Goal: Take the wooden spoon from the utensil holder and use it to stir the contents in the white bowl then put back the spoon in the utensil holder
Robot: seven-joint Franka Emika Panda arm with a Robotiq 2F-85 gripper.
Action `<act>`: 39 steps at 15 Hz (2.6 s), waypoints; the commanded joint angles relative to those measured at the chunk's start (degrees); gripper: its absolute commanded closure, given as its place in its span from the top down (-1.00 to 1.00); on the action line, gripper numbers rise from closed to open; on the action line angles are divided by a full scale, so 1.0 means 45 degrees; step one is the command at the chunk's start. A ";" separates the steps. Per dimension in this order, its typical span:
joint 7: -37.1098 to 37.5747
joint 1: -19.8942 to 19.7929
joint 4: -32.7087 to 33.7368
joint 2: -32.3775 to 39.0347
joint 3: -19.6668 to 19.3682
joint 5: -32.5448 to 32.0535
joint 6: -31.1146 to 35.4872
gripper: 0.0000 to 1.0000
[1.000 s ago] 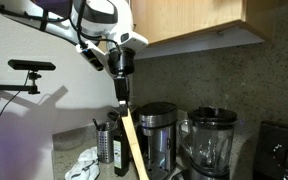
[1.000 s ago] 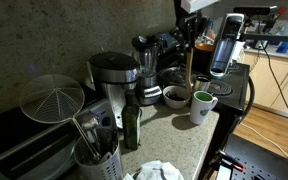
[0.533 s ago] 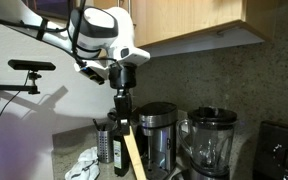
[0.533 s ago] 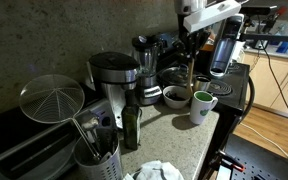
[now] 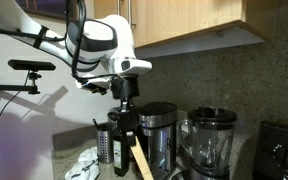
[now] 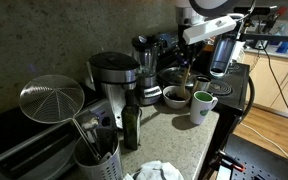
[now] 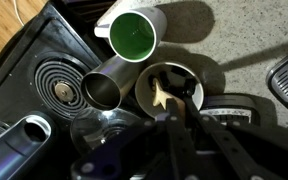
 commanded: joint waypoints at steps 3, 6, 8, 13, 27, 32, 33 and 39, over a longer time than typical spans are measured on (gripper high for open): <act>0.1315 -0.0396 -0.0917 -0.0622 0.0101 -0.0318 0.2036 -0.94; 0.1280 -0.0300 -0.1148 -0.0495 0.0087 0.0166 0.2675 -0.94; 0.0779 -0.0094 -0.1236 -0.0432 0.0039 0.0788 0.2510 -0.94; -0.0018 0.0230 -0.1081 -0.0482 0.0055 0.2132 0.1687 -0.94; 0.1309 0.0182 0.1128 -0.0210 0.0926 0.0291 -0.2851 -0.94; 0.1569 0.0198 0.0310 -0.0388 0.0712 0.0395 -0.1742 -0.94; 0.1682 0.0169 0.0110 -0.0374 0.0678 0.0395 -0.1535 -0.94; 0.2993 0.0028 -0.0616 -0.0294 0.0625 0.0022 0.0053 -0.94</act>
